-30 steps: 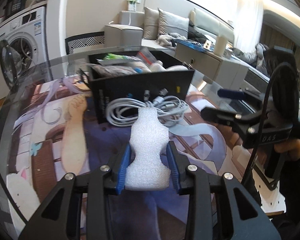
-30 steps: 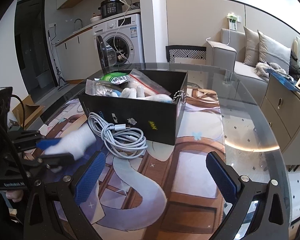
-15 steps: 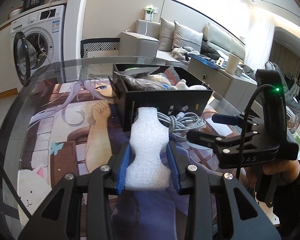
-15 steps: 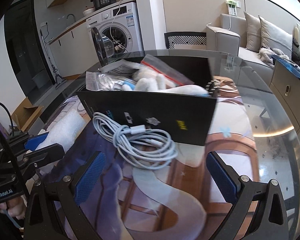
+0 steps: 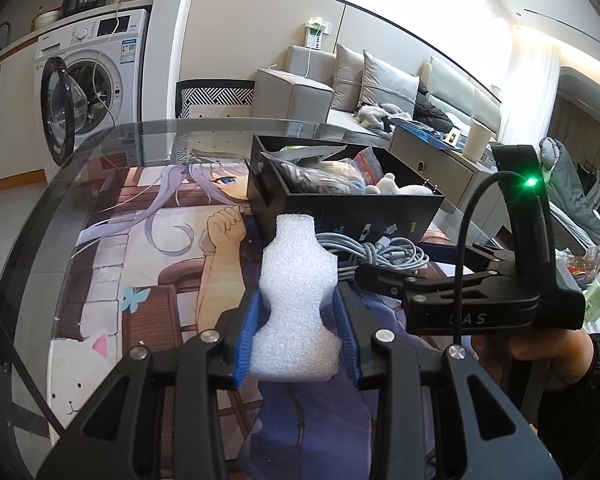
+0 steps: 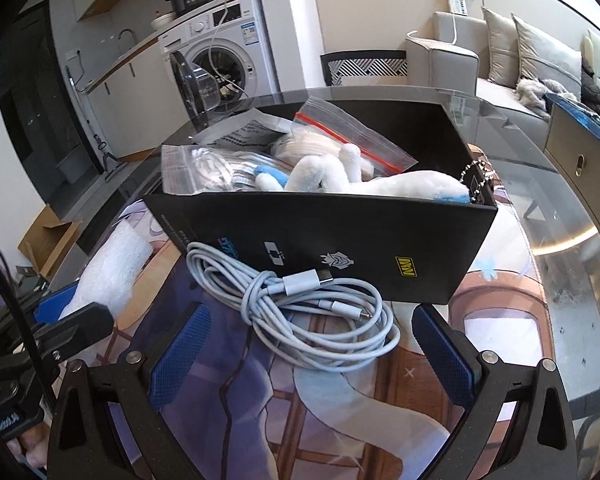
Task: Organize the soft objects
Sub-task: 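Lift the white foam piece with the left gripper while the right approaches the white cable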
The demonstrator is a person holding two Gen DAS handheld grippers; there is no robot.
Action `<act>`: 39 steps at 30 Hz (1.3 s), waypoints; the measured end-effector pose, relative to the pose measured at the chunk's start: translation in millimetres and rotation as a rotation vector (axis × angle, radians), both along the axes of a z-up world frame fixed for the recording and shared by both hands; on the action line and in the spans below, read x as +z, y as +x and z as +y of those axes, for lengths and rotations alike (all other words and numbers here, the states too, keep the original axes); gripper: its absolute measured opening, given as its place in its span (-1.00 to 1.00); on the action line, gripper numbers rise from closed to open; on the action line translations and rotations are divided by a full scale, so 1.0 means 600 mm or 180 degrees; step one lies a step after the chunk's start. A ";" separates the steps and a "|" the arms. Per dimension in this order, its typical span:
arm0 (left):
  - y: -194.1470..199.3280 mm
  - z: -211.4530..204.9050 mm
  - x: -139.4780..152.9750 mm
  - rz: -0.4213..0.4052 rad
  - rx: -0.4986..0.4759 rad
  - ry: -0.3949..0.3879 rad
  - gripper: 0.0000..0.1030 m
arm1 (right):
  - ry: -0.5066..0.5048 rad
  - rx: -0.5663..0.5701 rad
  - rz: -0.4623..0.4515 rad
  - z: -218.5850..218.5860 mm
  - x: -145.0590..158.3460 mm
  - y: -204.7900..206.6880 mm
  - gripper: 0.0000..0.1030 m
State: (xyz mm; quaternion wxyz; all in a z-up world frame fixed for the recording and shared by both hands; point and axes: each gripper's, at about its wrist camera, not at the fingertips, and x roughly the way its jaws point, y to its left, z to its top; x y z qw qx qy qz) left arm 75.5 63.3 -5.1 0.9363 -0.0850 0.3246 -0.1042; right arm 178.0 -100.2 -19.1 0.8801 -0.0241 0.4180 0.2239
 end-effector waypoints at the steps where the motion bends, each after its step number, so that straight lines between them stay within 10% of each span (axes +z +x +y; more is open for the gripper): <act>1: 0.001 0.000 0.000 0.0001 0.0003 -0.0001 -0.32 | 0.0011 -0.0023 0.0016 0.000 0.000 0.002 0.99; 9: 0.001 0.002 -0.001 0.0003 0.0009 0.0003 -0.32 | 0.0072 -0.0129 0.0030 -0.015 -0.001 0.007 0.95; 17: 0.001 0.002 -0.001 0.0002 0.0010 0.0006 -0.32 | 0.0147 -0.0113 0.0073 -0.027 0.000 0.005 0.48; 39: -0.005 -0.017 0.018 -0.0059 -0.0026 0.0067 -0.32 | 0.0245 0.0028 -0.0006 -0.069 0.001 -0.044 0.44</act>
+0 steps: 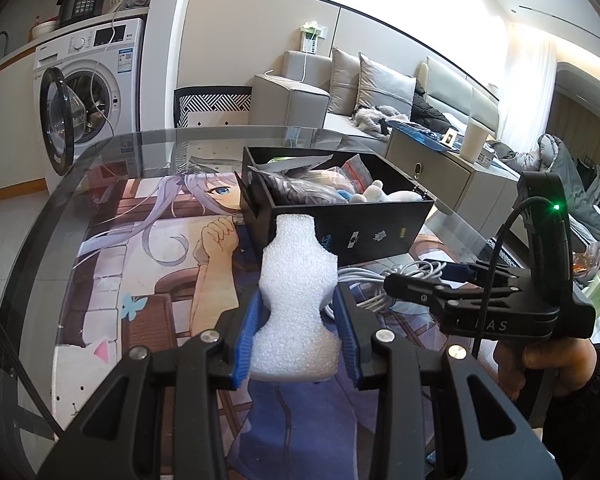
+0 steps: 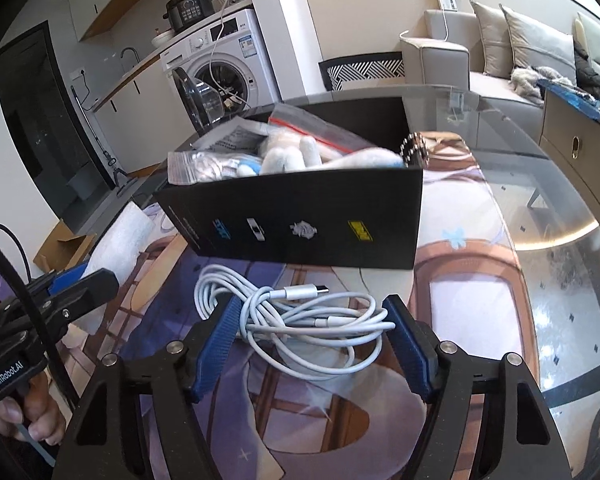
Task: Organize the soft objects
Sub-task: 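Lift the white foam piece with the left gripper while the right approaches the white cable, then close the right gripper on the coiled white cable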
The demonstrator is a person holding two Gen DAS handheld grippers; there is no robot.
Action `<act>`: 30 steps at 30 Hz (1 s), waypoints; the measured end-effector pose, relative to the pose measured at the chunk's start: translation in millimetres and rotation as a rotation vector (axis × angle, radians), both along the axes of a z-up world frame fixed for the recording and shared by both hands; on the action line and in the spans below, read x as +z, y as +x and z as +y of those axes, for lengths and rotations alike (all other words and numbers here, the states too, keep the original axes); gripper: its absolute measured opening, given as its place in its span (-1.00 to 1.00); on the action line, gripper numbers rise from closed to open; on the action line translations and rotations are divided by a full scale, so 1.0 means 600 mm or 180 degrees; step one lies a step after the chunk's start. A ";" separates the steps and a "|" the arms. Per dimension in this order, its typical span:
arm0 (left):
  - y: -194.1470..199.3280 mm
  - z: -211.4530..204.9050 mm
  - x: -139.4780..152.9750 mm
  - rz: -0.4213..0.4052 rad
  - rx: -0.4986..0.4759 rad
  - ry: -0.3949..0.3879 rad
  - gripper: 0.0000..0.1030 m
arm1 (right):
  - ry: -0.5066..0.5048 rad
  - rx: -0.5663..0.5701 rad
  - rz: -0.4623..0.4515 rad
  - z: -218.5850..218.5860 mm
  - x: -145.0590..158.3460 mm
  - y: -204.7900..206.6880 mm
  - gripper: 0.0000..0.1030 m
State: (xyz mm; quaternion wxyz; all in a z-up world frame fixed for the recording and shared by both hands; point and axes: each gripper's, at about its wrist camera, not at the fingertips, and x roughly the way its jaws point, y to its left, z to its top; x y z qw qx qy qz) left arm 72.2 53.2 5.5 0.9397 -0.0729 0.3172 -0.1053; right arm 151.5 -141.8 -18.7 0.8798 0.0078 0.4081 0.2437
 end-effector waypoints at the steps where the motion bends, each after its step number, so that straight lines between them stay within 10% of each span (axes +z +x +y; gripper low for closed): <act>1: 0.000 -0.001 0.000 0.0000 -0.0005 0.0004 -0.32 | -0.0002 -0.0005 0.0011 0.000 -0.002 0.001 0.45; 28: -0.005 -0.002 0.014 -0.0093 0.0024 0.0006 -0.32 | -0.0032 -0.0033 -0.0295 -0.022 0.020 -0.035 0.39; 30: -0.007 -0.003 0.018 -0.0117 0.0018 0.0011 -0.32 | 0.0014 -0.0053 -0.0339 -0.032 0.029 -0.036 0.09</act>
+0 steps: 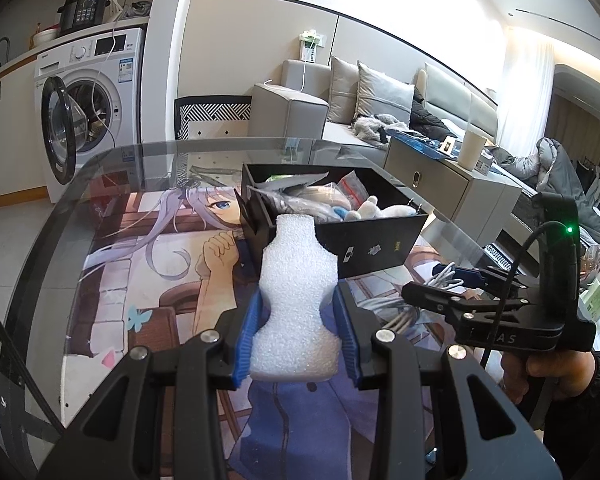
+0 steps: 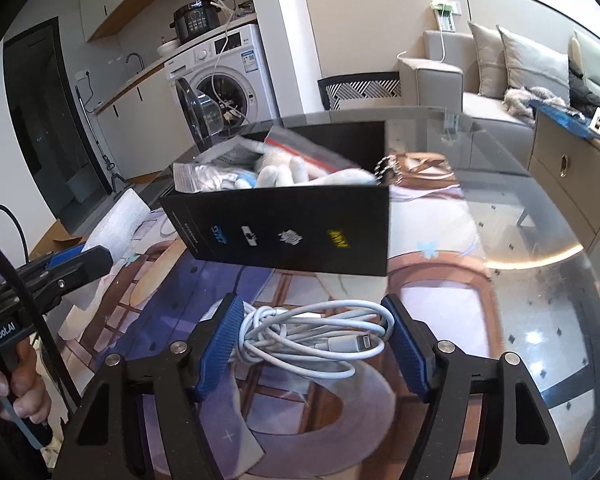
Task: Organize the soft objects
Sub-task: 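Close the right gripper on the coiled white cable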
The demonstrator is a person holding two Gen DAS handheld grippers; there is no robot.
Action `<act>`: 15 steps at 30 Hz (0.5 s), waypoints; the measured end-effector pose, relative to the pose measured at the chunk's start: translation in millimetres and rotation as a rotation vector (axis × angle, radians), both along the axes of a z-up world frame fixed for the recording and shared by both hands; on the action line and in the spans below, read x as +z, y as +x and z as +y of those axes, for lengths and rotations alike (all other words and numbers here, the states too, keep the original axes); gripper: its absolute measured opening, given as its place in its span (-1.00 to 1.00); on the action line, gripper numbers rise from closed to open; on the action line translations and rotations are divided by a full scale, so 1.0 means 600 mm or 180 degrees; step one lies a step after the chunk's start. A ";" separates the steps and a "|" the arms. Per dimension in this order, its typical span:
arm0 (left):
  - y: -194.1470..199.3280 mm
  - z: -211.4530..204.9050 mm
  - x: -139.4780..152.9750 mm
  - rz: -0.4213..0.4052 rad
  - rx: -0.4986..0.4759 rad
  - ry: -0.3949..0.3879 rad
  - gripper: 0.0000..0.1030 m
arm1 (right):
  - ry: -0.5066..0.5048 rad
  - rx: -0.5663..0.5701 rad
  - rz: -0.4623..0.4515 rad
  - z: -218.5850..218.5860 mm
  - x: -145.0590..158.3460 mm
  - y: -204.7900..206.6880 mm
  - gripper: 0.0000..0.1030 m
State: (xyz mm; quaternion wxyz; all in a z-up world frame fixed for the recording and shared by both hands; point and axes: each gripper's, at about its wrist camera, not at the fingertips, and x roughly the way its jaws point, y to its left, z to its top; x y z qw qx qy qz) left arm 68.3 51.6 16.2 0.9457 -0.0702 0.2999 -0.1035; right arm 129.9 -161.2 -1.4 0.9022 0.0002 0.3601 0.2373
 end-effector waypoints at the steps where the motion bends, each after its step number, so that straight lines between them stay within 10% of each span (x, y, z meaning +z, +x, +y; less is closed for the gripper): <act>1: 0.000 0.000 0.001 -0.0007 0.0001 0.0005 -0.32 | 0.0051 0.0004 0.0016 -0.006 0.005 0.001 0.06; 15: 0.000 -0.014 0.009 -0.0014 -0.0054 0.0048 -0.32 | -0.0110 0.0059 0.0172 -0.012 -0.009 0.001 0.35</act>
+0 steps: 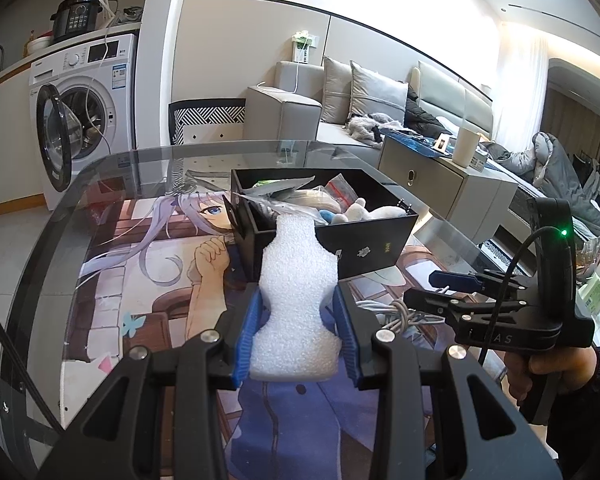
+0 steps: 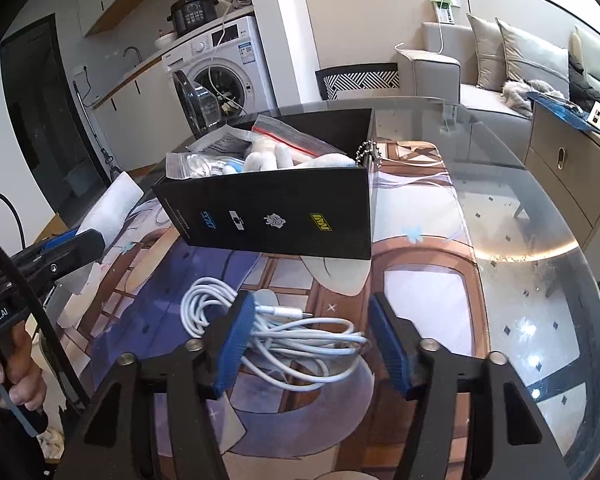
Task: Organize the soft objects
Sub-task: 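Close the right gripper on the coiled white cable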
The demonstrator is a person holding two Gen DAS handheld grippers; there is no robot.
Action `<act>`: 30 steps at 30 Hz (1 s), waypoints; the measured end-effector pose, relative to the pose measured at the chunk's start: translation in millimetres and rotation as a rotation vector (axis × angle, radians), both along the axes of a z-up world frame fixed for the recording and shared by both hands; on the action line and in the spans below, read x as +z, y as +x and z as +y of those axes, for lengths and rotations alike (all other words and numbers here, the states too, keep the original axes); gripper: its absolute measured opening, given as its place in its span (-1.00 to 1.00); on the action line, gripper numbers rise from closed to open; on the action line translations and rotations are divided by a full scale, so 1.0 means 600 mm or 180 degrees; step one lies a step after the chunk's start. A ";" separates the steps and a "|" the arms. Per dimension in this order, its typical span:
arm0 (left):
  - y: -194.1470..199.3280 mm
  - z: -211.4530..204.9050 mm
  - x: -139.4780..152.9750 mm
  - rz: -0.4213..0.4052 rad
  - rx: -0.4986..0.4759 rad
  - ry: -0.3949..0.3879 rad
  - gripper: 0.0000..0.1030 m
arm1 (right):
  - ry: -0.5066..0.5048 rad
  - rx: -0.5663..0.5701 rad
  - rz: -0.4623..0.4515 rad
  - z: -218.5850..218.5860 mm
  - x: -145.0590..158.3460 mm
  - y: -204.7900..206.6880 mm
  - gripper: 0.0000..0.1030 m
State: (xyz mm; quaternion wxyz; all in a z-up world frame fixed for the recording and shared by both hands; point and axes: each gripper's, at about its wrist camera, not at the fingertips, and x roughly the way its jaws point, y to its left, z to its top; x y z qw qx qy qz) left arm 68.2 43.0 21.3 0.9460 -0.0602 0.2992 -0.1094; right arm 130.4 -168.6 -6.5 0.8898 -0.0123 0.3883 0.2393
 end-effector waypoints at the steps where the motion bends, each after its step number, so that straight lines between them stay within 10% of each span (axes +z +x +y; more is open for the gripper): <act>1: -0.001 0.000 0.000 -0.0004 0.0000 -0.0004 -0.32 | 0.0009 0.0044 0.0019 0.001 -0.001 0.000 0.38; 17: 0.002 -0.002 -0.007 0.0014 0.0004 -0.0009 -0.32 | 0.0024 0.0193 0.0188 0.033 -0.024 0.002 0.61; 21: 0.002 -0.002 -0.007 0.0014 0.0010 -0.0012 -0.32 | 0.0101 0.0209 0.0202 0.029 -0.022 0.003 0.16; 30: -0.002 0.005 -0.006 -0.0005 0.0024 -0.0034 -0.32 | 0.0139 0.0265 0.0076 0.025 -0.012 -0.006 0.08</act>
